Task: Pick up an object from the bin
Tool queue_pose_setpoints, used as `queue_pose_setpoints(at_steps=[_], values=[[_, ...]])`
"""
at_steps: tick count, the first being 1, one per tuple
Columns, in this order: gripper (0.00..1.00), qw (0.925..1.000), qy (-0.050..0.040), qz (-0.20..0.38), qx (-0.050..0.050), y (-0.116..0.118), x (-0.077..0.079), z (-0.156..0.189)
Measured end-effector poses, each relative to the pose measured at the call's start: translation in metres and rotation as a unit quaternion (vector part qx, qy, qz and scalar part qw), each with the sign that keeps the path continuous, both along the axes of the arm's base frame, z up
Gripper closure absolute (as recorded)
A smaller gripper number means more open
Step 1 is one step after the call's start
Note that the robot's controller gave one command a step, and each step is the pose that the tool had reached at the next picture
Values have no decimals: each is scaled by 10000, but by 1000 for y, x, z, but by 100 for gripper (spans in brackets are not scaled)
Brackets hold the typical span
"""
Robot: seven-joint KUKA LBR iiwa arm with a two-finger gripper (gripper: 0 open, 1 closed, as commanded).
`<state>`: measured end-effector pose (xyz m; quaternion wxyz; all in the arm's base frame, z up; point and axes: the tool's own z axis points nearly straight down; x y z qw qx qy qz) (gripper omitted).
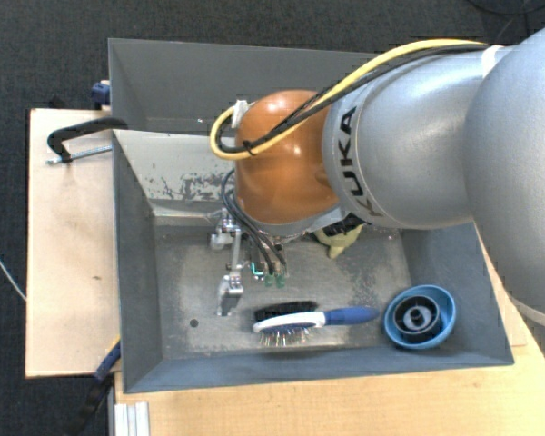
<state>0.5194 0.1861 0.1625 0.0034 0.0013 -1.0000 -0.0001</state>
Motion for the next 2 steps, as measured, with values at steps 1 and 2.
queue_pose_setpoints(at_steps=[1, 2], values=[[0, 9853, -62, 1707, 18, -56, -14, -90], [0, 9650, -88, 2621, 30, -117, -13, -89]])
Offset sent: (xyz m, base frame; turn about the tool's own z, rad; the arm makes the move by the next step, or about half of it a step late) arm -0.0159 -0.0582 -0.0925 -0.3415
